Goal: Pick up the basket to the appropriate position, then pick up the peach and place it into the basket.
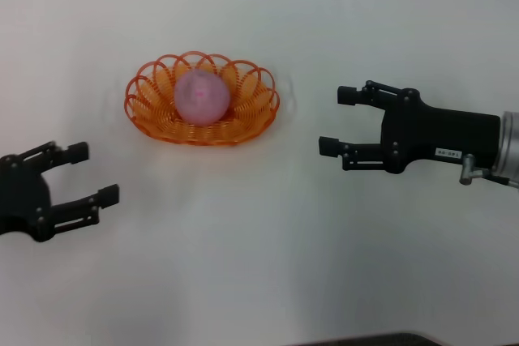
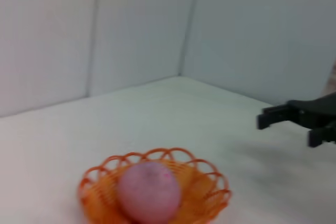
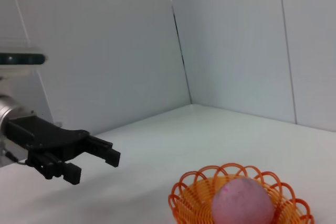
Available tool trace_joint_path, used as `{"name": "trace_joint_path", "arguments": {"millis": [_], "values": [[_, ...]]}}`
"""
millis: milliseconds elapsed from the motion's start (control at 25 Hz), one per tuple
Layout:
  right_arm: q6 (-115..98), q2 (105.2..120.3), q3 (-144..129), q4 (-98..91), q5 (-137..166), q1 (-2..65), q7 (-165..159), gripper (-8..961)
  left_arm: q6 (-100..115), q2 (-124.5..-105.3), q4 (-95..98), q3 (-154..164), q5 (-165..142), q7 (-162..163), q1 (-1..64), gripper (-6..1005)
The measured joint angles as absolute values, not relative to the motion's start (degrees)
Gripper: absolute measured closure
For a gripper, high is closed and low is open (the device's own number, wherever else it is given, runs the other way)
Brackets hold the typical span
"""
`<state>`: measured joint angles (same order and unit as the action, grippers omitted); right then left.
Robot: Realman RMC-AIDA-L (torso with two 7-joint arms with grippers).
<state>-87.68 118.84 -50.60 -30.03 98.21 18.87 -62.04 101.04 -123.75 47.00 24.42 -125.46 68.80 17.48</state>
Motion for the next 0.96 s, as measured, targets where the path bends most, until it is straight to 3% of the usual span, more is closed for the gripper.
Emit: {"name": "trace_joint_path", "arguments": {"millis": [200, 560, 960], "values": [[-87.24, 118.73, -50.65, -30.38, 98.21, 19.67, -62.16, 9, 99.64, -122.16, 40.57, 18.21, -125.94, 64.42, 17.14, 170], [-86.86, 118.62, -50.49, -33.96, 98.88, 20.45, -64.47, 10, 98.57, -121.06, 40.45, 15.74, -125.8, 64.49, 17.98, 171], [-86.86, 118.74, -50.45, -34.09, 98.89, 20.81, -64.51, 11, 99.06, -120.85, 40.5, 14.76, -125.5, 64.45, 17.72, 171]]}}
